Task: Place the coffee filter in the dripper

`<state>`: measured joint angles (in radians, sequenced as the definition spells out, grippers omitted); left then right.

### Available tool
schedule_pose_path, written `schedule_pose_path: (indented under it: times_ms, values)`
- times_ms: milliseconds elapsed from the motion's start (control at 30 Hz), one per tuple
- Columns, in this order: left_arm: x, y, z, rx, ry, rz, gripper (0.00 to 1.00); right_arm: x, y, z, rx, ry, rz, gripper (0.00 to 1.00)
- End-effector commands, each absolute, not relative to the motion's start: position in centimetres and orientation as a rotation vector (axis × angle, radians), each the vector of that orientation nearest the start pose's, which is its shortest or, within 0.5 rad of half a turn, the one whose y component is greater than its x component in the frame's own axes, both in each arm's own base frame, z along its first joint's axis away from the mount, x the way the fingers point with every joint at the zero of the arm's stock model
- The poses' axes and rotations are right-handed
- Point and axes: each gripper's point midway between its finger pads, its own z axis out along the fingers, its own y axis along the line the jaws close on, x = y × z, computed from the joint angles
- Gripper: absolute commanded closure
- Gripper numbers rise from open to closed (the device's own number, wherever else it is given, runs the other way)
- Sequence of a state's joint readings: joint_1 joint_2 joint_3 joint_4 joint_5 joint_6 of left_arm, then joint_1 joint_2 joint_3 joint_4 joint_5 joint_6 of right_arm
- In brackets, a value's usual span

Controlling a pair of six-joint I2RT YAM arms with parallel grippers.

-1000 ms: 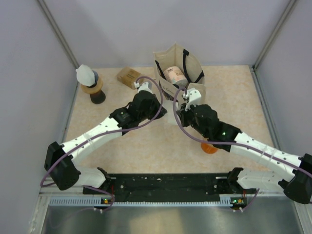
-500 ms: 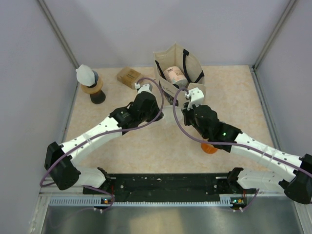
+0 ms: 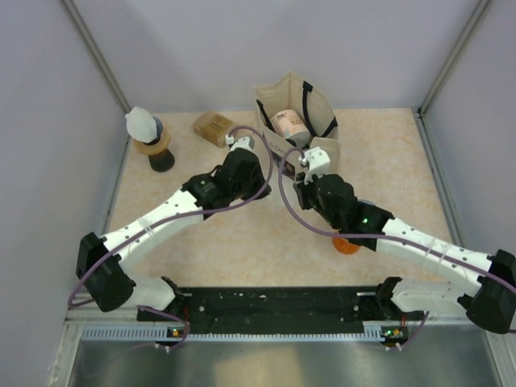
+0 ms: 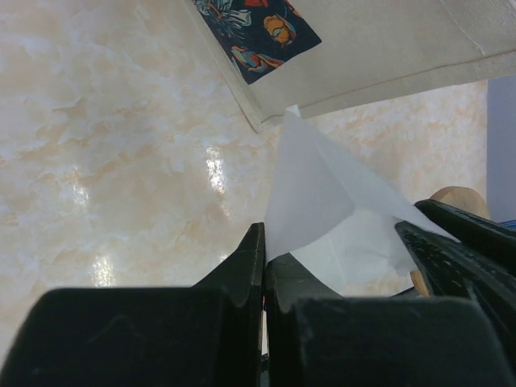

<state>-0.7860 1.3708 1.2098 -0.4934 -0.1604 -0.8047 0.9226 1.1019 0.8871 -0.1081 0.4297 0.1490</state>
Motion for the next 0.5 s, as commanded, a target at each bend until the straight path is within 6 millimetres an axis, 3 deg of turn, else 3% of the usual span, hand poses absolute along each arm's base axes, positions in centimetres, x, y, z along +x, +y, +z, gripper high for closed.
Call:
schedule_pose_path:
  times_ms: [0,133,233,467]
  values:
    - [28.4,-29.6,23.4,-0.083,2.274,-0.752,1.0,27.4,26.5,23.4,-0.467,1.814,0.382,0.81]
    - [28.1,-30.1,23.3,-0.071,2.283,-0.778,1.0,27.9,26.4,23.6,-0.445,1.805,0.363,0.75]
    - [27.9,-30.7,23.3,-0.048,2.285,-0.806,1.0,28.1,26.4,23.4,-0.443,1.802,0.342,0.64]
    - [27.4,-30.8,23.6,-0.014,2.288,-0.817,1.0,28.8,26.4,23.2,-0.425,1.787,0.318,0.59]
